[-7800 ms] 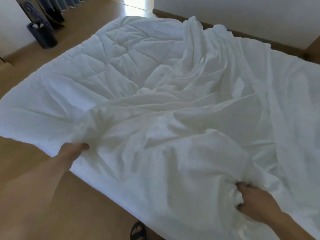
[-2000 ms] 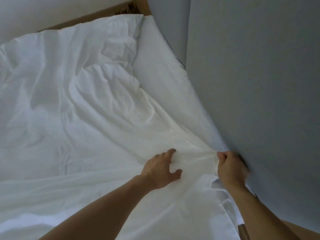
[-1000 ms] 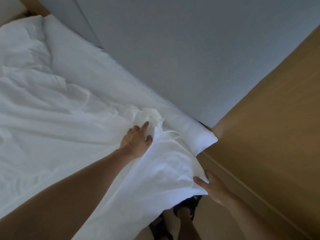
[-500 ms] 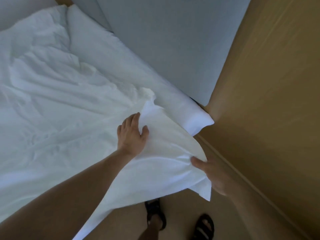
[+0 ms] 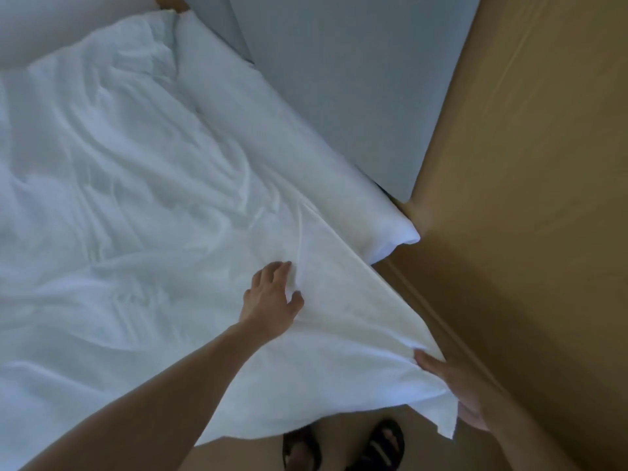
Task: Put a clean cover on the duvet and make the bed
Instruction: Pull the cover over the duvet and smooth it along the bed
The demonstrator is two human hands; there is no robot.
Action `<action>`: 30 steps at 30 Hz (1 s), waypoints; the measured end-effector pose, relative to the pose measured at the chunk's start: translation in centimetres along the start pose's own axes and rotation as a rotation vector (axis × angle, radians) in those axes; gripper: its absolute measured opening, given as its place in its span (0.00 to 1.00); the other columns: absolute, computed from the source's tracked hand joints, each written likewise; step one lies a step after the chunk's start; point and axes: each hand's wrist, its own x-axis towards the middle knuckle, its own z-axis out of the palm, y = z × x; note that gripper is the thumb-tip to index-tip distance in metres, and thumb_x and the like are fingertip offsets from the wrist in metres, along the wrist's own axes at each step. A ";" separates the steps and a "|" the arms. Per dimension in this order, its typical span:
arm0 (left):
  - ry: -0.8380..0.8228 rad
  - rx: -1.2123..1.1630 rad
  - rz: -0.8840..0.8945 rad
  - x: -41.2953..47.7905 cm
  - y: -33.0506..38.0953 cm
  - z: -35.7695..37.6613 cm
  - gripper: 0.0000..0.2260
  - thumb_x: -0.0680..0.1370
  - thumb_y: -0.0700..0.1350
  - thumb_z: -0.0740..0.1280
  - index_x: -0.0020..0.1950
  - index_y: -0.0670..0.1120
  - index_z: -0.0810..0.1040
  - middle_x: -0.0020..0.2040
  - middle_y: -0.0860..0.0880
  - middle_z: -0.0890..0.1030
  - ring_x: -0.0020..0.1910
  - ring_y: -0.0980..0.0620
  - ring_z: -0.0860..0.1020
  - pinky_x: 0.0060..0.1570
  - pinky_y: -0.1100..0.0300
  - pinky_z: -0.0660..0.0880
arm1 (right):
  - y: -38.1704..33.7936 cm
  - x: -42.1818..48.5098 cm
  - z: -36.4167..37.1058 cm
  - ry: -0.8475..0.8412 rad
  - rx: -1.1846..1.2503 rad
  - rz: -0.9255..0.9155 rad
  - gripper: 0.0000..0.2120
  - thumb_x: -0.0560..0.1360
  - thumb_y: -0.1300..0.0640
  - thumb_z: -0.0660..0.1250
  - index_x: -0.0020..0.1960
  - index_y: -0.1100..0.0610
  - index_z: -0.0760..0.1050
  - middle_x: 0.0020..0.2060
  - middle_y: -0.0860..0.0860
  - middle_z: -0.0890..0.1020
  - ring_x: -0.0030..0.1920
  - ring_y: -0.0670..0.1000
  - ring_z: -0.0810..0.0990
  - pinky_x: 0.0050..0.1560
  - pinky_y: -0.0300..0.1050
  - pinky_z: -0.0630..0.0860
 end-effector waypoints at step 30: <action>-0.084 -1.163 -0.486 -2.9 -3.3 -0.8 0.20 0.77 0.65 0.61 0.58 0.54 0.81 0.51 0.52 0.86 0.49 0.50 0.82 0.51 0.51 0.76 | -0.2 1.2 14.5 -0.221 -0.600 -0.115 0.32 0.67 0.49 0.79 0.67 0.51 0.71 0.54 0.42 0.78 0.59 0.47 0.77 0.66 0.45 0.71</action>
